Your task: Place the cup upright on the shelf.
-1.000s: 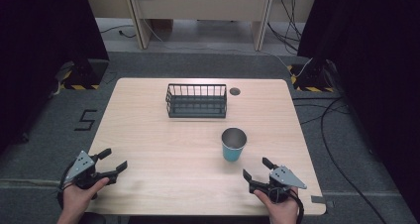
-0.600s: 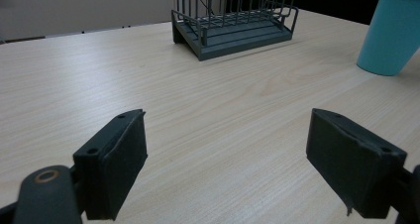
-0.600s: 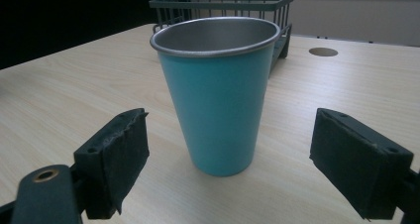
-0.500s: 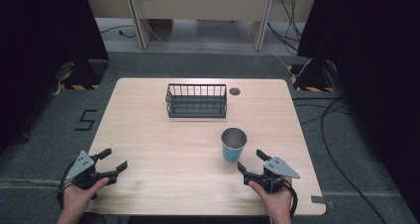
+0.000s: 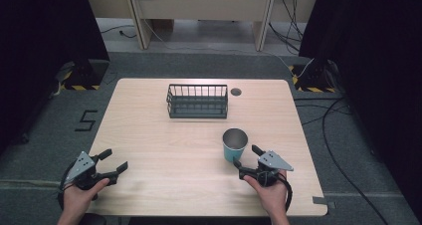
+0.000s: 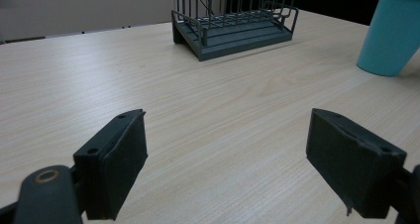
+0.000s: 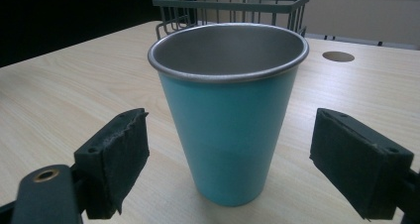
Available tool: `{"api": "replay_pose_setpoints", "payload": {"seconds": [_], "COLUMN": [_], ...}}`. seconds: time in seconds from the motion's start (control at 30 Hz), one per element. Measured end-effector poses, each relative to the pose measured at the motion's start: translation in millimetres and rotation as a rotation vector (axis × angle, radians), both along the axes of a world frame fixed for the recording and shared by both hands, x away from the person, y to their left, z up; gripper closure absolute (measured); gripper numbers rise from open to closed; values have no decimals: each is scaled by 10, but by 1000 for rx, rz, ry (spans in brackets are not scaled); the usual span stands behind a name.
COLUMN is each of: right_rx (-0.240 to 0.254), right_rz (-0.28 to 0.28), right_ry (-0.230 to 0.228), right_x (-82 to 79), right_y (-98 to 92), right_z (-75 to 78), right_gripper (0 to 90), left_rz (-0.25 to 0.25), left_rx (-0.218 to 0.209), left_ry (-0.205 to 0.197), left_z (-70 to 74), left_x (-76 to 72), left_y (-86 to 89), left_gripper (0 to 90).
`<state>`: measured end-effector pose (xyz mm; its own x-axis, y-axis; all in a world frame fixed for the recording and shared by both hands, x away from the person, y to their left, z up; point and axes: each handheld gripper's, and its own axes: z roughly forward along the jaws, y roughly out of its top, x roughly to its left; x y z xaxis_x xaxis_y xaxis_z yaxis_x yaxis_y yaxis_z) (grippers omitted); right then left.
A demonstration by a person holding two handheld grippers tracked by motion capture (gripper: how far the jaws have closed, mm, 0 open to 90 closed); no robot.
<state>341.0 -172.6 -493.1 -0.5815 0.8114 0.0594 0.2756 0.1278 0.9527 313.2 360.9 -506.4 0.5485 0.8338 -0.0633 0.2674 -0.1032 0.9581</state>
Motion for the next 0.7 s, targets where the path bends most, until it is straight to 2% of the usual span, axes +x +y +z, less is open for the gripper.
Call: {"api": "replay_pose_setpoints", "payload": {"seconds": [0.7], "right_rx": [-21], "right_rz": [18], "right_ry": [29], "right_x": [309], "right_y": [199], "right_z": [-72], "right_gripper": [156], "left_rz": [-4], "left_rx": [3], "left_ry": [-1], "left_z": [2], "left_x": [-1], "left_y": [0], "left_gripper": [154]}}
